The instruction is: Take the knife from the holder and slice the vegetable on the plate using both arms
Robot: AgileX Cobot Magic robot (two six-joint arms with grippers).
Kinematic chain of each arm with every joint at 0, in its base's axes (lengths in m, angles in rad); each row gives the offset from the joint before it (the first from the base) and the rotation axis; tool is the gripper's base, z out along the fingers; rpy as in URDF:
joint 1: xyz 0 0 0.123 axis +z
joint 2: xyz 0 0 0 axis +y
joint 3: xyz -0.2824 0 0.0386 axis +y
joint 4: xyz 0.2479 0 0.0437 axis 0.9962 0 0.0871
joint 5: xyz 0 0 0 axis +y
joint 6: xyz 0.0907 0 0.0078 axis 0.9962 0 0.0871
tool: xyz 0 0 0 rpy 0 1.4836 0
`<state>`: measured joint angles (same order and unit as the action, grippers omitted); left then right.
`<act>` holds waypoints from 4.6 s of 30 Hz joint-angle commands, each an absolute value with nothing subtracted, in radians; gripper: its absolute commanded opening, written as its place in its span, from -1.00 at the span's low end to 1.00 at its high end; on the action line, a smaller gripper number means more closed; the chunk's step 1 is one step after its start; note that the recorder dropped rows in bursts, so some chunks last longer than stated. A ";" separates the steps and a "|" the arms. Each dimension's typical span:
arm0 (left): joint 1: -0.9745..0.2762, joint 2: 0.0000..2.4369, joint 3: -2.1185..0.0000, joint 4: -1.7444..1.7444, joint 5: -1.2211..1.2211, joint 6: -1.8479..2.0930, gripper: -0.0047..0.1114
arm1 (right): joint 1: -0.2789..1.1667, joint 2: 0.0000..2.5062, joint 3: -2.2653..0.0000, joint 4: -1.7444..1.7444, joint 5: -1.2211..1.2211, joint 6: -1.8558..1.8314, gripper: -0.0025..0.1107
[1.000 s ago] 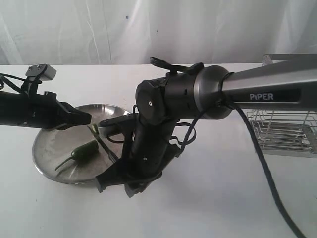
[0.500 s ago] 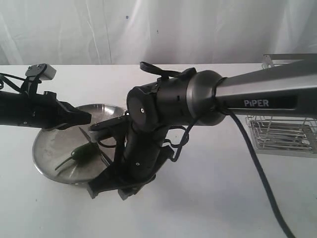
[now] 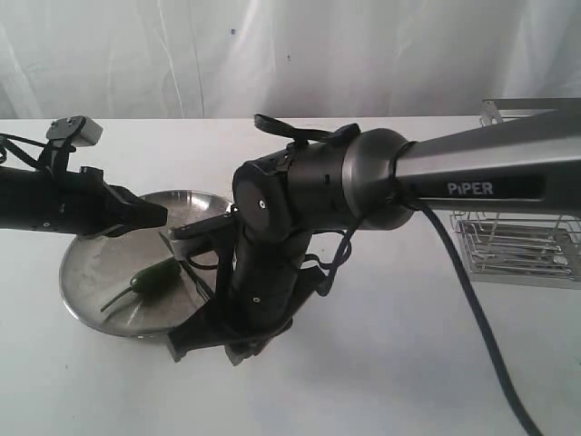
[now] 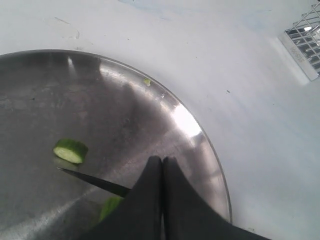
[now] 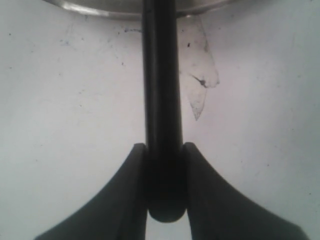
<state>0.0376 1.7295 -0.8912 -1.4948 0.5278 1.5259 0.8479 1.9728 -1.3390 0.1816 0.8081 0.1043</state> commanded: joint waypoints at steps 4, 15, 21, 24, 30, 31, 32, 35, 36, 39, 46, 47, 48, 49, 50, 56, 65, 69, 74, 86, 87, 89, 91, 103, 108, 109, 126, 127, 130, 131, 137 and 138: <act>0.034 1.724 -0.885 -1.509 0.543 1.520 -0.92 | 0.849 1.966 -1.335 0.185 0.817 0.091 -0.96; 0.034 1.724 -0.885 -1.509 0.545 1.520 -0.92 | 0.849 1.966 -1.335 0.190 0.816 0.091 -0.96; 0.034 1.724 -0.885 -1.509 0.545 1.520 -0.92 | 0.849 1.966 -1.335 0.202 0.816 0.091 -0.96; 0.034 1.724 -0.885 -1.509 0.545 1.520 -0.92 | 0.849 1.966 -1.335 0.220 0.816 0.081 -0.96; 0.034 1.724 -0.885 -1.509 0.545 1.520 -0.92 | 0.849 1.966 -1.335 0.220 0.807 0.080 -0.96; 0.034 1.724 -0.885 -1.509 0.545 1.520 -0.92 | 0.849 1.966 -1.335 0.220 0.807 0.080 -0.96; 0.034 1.724 -0.885 -1.509 0.545 1.520 -0.92 | 0.849 1.968 -1.335 0.223 0.802 0.080 -0.96; 0.034 1.724 -0.885 -1.509 0.545 1.520 -0.92 | 0.849 1.975 -1.335 0.232 0.800 0.078 -0.96; 0.034 1.724 -0.885 -1.509 0.545 1.520 -0.92 | 0.849 1.982 -1.335 0.234 0.800 0.076 -0.96; 0.034 1.724 -0.885 -1.509 0.545 1.520 -0.92 | 0.849 1.998 -1.335 0.236 0.806 0.076 -0.96; 0.034 1.724 -0.885 -1.501 0.520 1.522 -0.92 | 0.849 2.013 -1.335 0.236 0.788 0.074 -0.96; 0.034 1.724 -0.885 -1.501 0.516 1.522 -0.92 | 0.849 2.013 -1.335 0.236 0.785 0.074 -0.96; 0.034 1.724 -0.885 -1.501 0.516 1.522 -0.92 | 0.849 2.013 -1.335 0.236 0.783 0.074 -0.96; 0.034 1.726 -0.885 -1.501 0.516 1.522 -0.92 | 0.849 2.013 -1.335 0.236 0.783 0.074 -0.96; 0.034 1.731 -0.885 -1.501 0.520 1.522 -0.92 | 0.849 2.013 -1.335 0.236 0.783 0.074 -0.96; 0.034 1.792 -0.885 -1.505 0.576 1.522 -0.92 | 0.849 2.013 -1.335 0.236 0.783 0.074 -0.96; 0.034 1.815 -0.885 -1.623 0.577 1.626 -0.92 | 0.849 2.013 -1.335 0.236 0.787 0.074 -0.96; 0.034 1.830 -0.885 -1.715 0.566 1.725 -0.92 | 0.849 2.013 -1.335 0.238 0.787 0.074 -0.96; 0.034 1.903 -0.885 -1.724 0.550 1.731 -0.92 | 0.849 2.013 -1.335 0.239 0.787 0.074 -0.96; 0.034 2.006 -0.885 -1.607 0.437 1.672 -0.92 | 0.849 2.013 -1.335 0.239 0.787 0.074 -0.96; 0.034 2.006 -0.885 -1.607 0.436 1.669 -0.92 | 0.849 2.013 -1.335 0.239 0.787 0.074 -0.96; 0.034 2.006 -0.885 -1.607 0.433 1.655 -0.92 | 0.849 2.013 -1.335 0.236 0.789 0.074 -0.96; 0.034 2.006 -0.885 -1.601 0.431 1.648 -0.92 | 0.849 2.013 -1.335 0.236 0.792 0.074 -0.96; 0.038 1.974 -0.943 -1.633 0.642 1.648 -0.92 | 0.849 2.013 -1.335 0.232 0.799 0.074 -0.96; 0.038 1.914 -0.957 -1.635 0.667 1.648 -0.92 | 0.849 2.013 -1.335 0.232 0.799 0.074 -0.96; 0.038 1.908 -0.957 -1.635 0.654 1.648 -0.92 | 0.849 2.013 -1.335 0.232 0.801 0.074 -0.96; 0.038 1.910 -0.928 -1.547 0.438 1.615 -0.92 | 0.849 2.013 -1.335 0.232 0.805 0.074 -0.96; 0.038 1.910 -0.928 -1.547 0.438 1.615 -0.92 | 0.849 2.013 -1.335 0.232 0.805 0.074 -0.96; 0.038 1.910 -0.928 -1.545 0.438 1.615 -0.92 | 0.849 2.013 -1.335 0.234 0.806 0.074 -0.96; 0.038 1.910 -0.928 -1.543 0.438 1.615 -0.92 | 0.849 2.013 -1.335 0.234 0.806 0.074 -0.96; 0.038 1.910 -0.928 -1.562 0.445 1.615 -0.92 | 0.849 2.013 -1.335 0.234 0.806 0.074 -0.96; 0.038 1.910 -0.928 -1.562 0.445 1.615 -0.92 | 0.849 2.013 -1.335 0.234 0.806 0.074 -0.96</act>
